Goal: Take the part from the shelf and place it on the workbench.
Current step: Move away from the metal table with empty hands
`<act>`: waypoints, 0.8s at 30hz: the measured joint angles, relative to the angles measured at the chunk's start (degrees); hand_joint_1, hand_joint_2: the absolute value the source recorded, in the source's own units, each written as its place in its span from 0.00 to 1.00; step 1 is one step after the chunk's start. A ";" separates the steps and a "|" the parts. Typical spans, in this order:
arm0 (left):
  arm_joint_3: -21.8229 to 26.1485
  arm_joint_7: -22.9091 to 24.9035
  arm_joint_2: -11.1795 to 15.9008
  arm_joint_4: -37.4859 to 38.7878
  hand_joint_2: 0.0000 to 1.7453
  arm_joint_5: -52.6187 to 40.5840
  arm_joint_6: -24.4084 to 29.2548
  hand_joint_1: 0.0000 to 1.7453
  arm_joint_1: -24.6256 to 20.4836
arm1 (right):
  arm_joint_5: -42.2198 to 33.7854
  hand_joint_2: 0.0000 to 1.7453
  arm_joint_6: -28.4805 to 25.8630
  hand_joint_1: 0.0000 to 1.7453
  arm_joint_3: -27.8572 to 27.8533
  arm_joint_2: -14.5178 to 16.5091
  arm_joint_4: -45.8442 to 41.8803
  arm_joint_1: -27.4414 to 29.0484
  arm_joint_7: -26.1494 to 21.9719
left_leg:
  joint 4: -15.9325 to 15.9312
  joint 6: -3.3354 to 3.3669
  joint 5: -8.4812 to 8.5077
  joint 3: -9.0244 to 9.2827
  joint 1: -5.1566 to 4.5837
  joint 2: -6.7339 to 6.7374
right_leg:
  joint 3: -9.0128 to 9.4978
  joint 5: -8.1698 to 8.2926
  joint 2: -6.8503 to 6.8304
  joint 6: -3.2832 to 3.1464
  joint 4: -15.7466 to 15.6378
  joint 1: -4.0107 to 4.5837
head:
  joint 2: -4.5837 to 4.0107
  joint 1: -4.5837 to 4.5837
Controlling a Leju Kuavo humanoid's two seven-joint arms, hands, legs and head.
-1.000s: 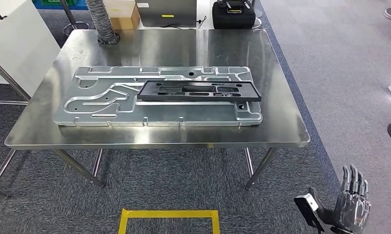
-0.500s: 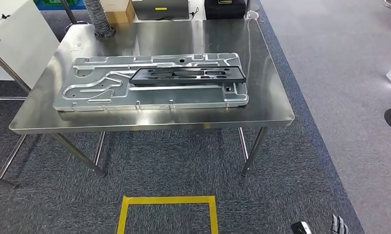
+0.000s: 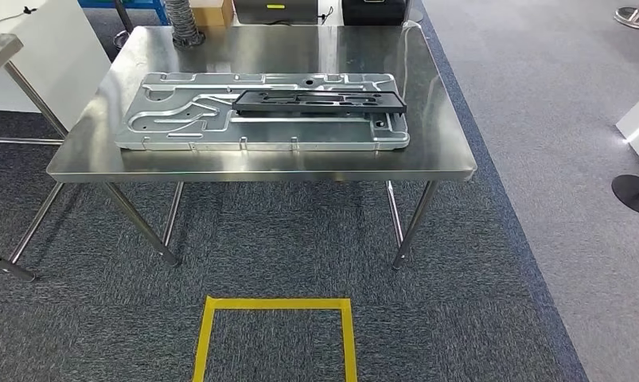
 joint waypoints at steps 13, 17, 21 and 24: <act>-0.80 1.39 -1.09 0.02 0.00 -2.07 -0.38 0.00 0.14 | -5.21 0.00 6.43 0.00 -4.47 2.13 2.83 -0.50 8.95 | 11.75 -3.71 -4.38 -10.30 0.39 -0.27 | 11.44 5.02 -0.35 -3.36 -16.56 0.07 | 0.00 -0.02; -0.79 2.33 -0.76 0.02 0.00 -1.40 -1.51 0.00 0.23 | -6.21 0.00 9.03 0.00 -6.02 2.77 3.32 -0.63 12.28 | 20.33 -4.19 -6.13 -9.14 0.63 -0.28 | 7.37 8.01 -0.39 -3.24 -16.16 0.20 | 0.00 -0.03; -0.76 3.42 -0.34 0.02 0.00 -1.17 -1.64 0.00 0.00 | -7.30 0.00 10.77 0.00 -7.35 3.55 3.66 -1.04 14.48 | 4.55 -2.91 -4.42 3.75 0.32 -0.34 | 4.68 10.44 -0.35 -2.41 -15.44 0.36 | 0.00 -0.02; -0.70 3.90 -0.31 0.08 0.00 -1.09 -1.69 0.00 -0.04 | -9.12 0.00 12.56 0.00 -8.64 3.81 3.78 -1.25 15.45 | -0.42 -1.83 -5.31 6.04 0.04 -0.32 | 4.16 12.22 -0.46 -1.34 -15.68 0.31 | 0.00 -0.01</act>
